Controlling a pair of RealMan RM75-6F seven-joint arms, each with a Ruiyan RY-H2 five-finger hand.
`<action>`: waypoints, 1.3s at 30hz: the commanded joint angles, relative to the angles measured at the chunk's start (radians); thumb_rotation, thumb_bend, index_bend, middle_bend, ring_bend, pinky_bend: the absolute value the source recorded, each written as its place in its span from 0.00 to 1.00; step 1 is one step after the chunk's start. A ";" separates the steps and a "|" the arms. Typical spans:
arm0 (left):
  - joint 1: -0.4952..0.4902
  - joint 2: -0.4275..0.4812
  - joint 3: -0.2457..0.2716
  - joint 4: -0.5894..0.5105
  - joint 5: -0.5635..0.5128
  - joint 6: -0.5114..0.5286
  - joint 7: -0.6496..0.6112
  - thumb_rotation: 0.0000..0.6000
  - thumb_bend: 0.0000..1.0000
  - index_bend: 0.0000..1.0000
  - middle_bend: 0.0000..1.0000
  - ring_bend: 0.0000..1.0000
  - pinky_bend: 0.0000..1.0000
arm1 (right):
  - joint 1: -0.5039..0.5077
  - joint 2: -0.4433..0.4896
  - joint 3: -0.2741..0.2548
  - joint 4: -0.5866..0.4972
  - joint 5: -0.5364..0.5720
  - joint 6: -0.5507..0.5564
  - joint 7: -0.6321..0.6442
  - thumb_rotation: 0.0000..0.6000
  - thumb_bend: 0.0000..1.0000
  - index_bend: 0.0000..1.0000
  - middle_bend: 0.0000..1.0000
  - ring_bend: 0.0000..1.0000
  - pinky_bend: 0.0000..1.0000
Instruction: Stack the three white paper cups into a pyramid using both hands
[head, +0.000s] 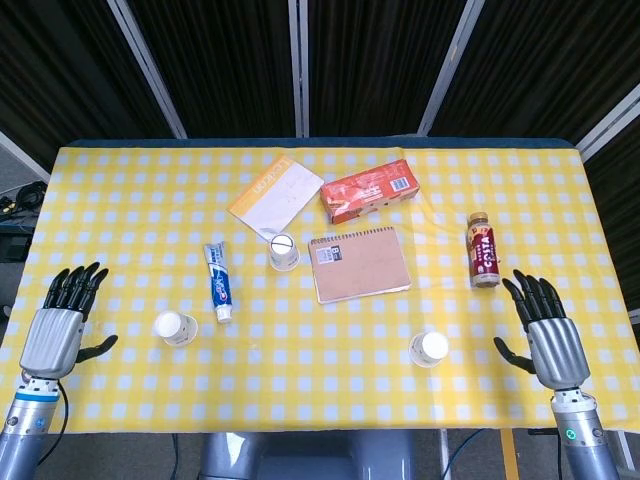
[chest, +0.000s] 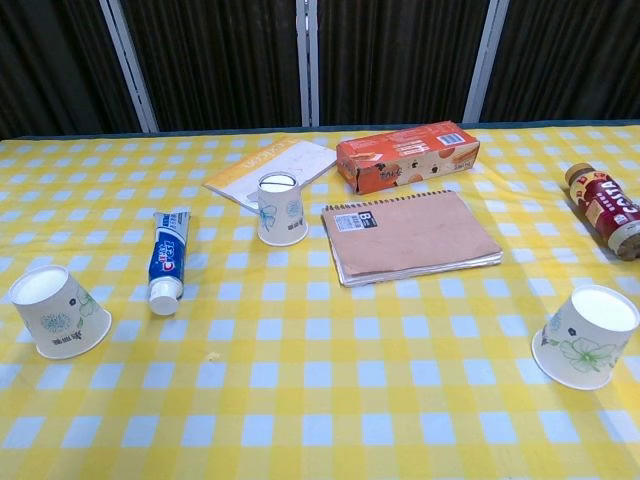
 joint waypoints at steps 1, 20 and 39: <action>0.001 0.003 0.001 -0.005 0.002 0.002 -0.002 1.00 0.10 0.00 0.00 0.00 0.00 | 0.000 0.000 -0.002 0.000 -0.002 -0.001 -0.002 1.00 0.16 0.01 0.00 0.00 0.00; -0.008 0.020 0.014 -0.025 -0.006 -0.048 0.025 1.00 0.12 0.00 0.00 0.00 0.00 | 0.006 0.002 -0.002 -0.008 0.002 -0.016 -0.010 1.00 0.16 0.01 0.00 0.00 0.00; -0.077 0.004 0.031 -0.075 -0.045 -0.217 0.142 1.00 0.23 0.14 0.00 0.00 0.00 | 0.002 0.007 -0.005 -0.011 0.006 -0.017 -0.005 1.00 0.16 0.01 0.00 0.00 0.00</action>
